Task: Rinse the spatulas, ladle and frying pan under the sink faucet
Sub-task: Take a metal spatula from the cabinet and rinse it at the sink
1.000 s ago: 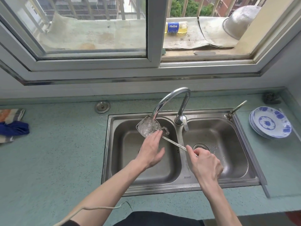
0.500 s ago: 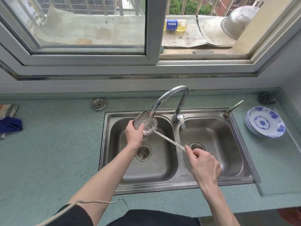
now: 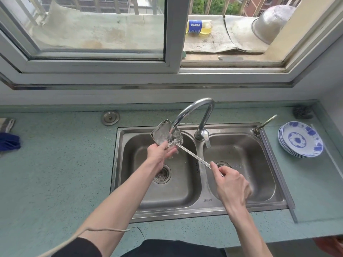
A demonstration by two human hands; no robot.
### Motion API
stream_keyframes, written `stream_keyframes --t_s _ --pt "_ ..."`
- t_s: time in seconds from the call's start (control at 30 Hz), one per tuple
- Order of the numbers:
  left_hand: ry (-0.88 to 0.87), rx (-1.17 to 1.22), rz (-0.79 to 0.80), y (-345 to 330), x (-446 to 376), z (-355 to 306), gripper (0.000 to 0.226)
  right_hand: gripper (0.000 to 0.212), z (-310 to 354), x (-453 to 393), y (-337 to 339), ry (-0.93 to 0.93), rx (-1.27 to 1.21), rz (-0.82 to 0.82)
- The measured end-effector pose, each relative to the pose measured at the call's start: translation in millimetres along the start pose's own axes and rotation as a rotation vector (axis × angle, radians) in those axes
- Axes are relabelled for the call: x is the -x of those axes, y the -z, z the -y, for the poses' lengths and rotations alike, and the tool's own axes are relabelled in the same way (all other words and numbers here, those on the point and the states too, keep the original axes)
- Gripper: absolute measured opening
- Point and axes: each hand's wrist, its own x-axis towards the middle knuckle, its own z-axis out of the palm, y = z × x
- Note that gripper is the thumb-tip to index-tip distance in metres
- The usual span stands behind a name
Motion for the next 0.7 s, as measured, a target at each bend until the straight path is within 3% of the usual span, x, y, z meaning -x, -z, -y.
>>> stream_keyframes --t_s 0.17,0.23,0.5,0.7 --pt "-0.160 -0.227 -0.167 2 -8 7 0.035 0.063 4 6 -14 -0.016 -0.112 0.018" --pt "-0.162 -0.215 -0.189 0 -8 7 0.034 0.064 6 6 -19 -0.033 -0.142 0.025" --pt "0.118 0.063 0.019 -15 0 -3 0.021 0.063 4 0 -37 -0.048 -0.208 0.071" --pt "0.084 0.105 0.098 -26 8 -11 0.017 0.065 8 -12 -45 -0.036 -0.275 0.084"
